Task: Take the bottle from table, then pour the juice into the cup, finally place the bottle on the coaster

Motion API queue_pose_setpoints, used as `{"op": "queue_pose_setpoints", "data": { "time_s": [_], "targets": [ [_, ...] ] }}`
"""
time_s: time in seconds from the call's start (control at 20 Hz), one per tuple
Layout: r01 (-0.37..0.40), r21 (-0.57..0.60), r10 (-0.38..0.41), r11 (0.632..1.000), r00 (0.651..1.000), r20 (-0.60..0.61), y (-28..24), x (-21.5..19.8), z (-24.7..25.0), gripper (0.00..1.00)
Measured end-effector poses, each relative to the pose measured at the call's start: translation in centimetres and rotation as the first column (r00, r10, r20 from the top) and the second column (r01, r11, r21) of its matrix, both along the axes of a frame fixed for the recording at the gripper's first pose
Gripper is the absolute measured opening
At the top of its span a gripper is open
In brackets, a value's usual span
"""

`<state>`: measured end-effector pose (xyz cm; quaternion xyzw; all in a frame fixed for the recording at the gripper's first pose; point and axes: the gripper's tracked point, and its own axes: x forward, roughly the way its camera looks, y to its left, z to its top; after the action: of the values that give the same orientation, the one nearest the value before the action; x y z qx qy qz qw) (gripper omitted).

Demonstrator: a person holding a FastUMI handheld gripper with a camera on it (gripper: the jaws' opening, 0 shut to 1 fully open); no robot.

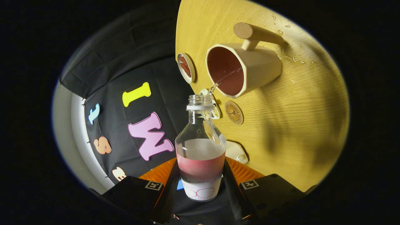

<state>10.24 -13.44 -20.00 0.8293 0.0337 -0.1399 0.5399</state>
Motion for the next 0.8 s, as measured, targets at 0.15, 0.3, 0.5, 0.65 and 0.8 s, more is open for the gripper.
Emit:
{"op": "queue_pose_setpoints", "data": {
  "time_s": [0.15, 0.3, 0.5, 0.65, 0.8],
  "targets": [
    [0.026, 0.027, -0.026, 0.999, 1.0, 0.002, -0.5, 0.0, 0.3, 0.75],
    [0.035, 0.058, -0.036, 0.998, 0.999, 0.006, -0.6, 0.0, 0.5, 0.75],
    [0.048, 0.075, -0.049, 0.996, 0.999, 0.01, -1.1, -0.1, 0.6, 0.75],
    [0.069, 0.115, -0.07, 0.991, 0.998, 0.002, -1.6, 0.0, 0.5, 0.75],
    [0.097, 0.143, -0.098, 0.985, 0.995, 0.001, -2.4, 0.1, 0.4, 0.75]
  ]
}}
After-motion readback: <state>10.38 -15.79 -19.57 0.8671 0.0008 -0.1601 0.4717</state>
